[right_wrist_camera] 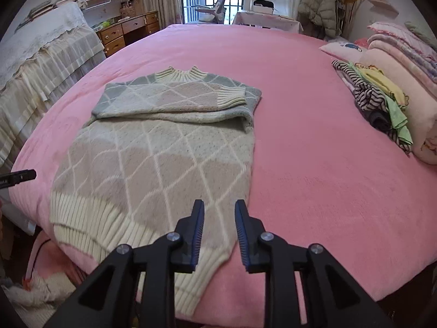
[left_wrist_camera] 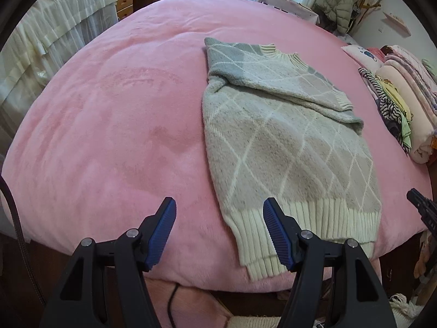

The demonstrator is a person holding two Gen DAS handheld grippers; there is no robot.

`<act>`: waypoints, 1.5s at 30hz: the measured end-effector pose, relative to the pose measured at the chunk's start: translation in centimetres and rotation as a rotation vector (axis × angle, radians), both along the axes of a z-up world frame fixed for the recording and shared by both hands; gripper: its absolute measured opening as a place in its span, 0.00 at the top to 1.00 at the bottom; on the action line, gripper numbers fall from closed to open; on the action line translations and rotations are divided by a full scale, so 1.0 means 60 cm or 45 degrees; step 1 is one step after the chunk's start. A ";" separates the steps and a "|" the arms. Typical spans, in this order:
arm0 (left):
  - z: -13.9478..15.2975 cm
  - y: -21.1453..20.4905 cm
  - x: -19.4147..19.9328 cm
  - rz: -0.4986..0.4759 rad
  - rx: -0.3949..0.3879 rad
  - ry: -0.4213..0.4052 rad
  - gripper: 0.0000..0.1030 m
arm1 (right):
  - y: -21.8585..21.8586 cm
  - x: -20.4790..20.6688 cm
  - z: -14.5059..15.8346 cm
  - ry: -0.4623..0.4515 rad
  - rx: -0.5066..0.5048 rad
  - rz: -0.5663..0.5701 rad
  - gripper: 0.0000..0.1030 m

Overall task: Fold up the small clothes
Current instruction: 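Grasp the ribbed hem with the left tool while the right tool grasps the hem beside it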

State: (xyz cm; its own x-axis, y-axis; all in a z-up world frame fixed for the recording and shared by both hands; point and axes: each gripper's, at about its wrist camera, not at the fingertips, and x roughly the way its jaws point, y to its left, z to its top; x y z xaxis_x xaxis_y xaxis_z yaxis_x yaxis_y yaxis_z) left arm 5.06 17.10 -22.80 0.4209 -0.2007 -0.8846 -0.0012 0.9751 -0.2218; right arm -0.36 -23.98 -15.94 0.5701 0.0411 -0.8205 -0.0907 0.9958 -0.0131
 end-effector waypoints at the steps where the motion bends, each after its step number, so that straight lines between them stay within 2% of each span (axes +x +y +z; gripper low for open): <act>1: -0.005 -0.003 -0.005 -0.003 -0.012 0.013 0.37 | 0.002 -0.012 0.000 -0.006 0.001 0.005 0.66; 2: -0.014 -0.006 -0.012 -0.002 -0.025 0.032 0.37 | 0.003 -0.024 -0.003 -0.008 0.004 0.011 0.63; 4: -0.029 -0.011 -0.023 -0.005 -0.057 0.063 0.37 | 0.003 -0.043 -0.014 0.009 0.012 0.020 0.62; 9: -0.080 -0.026 -0.042 -0.053 -0.246 0.143 0.37 | -0.010 -0.074 -0.059 0.111 0.091 0.009 0.62; 16: -0.136 -0.035 -0.036 -0.023 -0.349 0.229 0.37 | -0.013 -0.078 -0.108 0.205 0.230 -0.018 0.61; 25: -0.153 -0.045 -0.032 -0.019 -0.398 0.221 0.37 | -0.029 -0.060 -0.170 0.334 0.453 -0.094 0.61; 27: -0.152 -0.052 -0.036 -0.031 -0.404 0.219 0.43 | -0.031 -0.058 -0.178 0.349 0.492 -0.104 0.61; 29: -0.152 -0.059 -0.037 -0.048 -0.430 0.223 0.52 | -0.031 -0.055 -0.181 0.354 0.513 -0.100 0.61; 31: -0.153 -0.061 -0.037 -0.042 -0.450 0.227 0.52 | -0.027 -0.053 -0.182 0.356 0.518 -0.094 0.61; 37: -0.161 -0.046 -0.034 0.025 -0.655 0.246 0.52 | -0.019 -0.048 -0.183 0.362 0.538 -0.073 0.59; 39: -0.164 -0.044 -0.032 0.038 -0.653 0.250 0.55 | -0.018 -0.047 -0.183 0.361 0.542 -0.068 0.60; 41: -0.168 -0.044 -0.028 0.060 -0.576 0.265 0.75 | -0.013 -0.044 -0.184 0.363 0.533 -0.070 0.62; 42: -0.169 -0.046 -0.027 0.066 -0.539 0.272 0.81 | -0.010 -0.042 -0.184 0.363 0.515 -0.071 0.65; 43: -0.167 -0.046 -0.027 0.076 -0.499 0.268 0.87 | -0.008 -0.042 -0.182 0.357 0.498 -0.068 0.78; 44: -0.164 -0.047 -0.028 0.077 -0.480 0.259 0.88 | -0.005 -0.041 -0.181 0.357 0.480 -0.060 0.85; 45: -0.156 -0.054 -0.030 0.067 -0.433 0.235 0.91 | -0.002 -0.041 -0.178 0.352 0.451 -0.056 0.86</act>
State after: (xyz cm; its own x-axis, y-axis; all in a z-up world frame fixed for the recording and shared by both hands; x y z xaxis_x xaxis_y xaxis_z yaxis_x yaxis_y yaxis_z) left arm 3.28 13.88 -32.15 0.2787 -0.4776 -0.8332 -0.1194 0.8436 -0.5235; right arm -2.83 -24.10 -26.64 0.3388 0.3276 -0.8820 -0.0002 0.9374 0.3481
